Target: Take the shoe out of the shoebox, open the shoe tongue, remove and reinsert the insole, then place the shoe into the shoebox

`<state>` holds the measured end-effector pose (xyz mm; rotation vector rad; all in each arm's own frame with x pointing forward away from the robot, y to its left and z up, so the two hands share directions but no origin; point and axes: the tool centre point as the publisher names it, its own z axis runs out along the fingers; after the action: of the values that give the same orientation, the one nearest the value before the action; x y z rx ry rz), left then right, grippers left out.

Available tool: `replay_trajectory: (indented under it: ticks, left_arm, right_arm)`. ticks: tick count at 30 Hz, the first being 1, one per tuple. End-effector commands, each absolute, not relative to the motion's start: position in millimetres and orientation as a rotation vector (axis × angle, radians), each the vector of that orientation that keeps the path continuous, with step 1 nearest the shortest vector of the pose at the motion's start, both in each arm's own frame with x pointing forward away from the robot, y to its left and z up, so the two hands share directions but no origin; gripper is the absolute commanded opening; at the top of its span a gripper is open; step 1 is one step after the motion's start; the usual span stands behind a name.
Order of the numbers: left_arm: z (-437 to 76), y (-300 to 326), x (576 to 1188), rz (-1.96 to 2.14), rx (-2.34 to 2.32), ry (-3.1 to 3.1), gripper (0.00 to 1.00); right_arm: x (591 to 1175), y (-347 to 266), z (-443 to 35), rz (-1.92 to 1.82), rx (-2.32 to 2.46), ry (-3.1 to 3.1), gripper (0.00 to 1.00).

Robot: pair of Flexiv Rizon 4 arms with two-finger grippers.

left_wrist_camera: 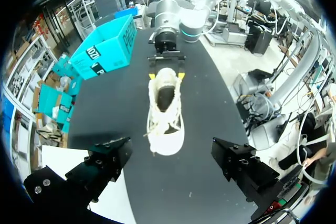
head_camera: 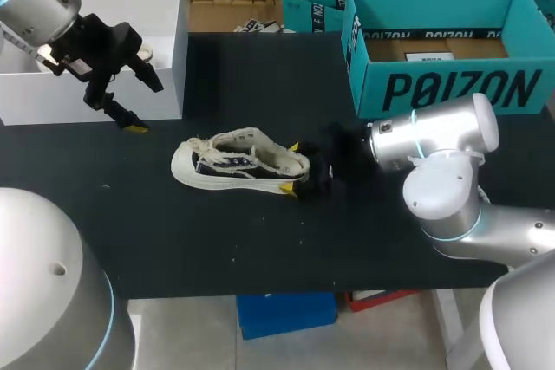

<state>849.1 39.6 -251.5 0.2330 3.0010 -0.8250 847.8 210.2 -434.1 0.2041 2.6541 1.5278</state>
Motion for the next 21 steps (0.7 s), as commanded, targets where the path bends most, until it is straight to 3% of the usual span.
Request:
replay_trajectory:
  ticks: [1, 21]
  left_arm:
    - [-253, 40, 849, -0.824, 0.235, 2.997, 1.00]
    - [-246, -6, 813, -0.326, -0.634, 3.006, 1.00]
  right_arm:
    - [849, 213, -436, 1.526, 0.206, 2.656, 0.00]
    - [849, 213, -436, 1.526, 0.206, 2.656, 0.00]
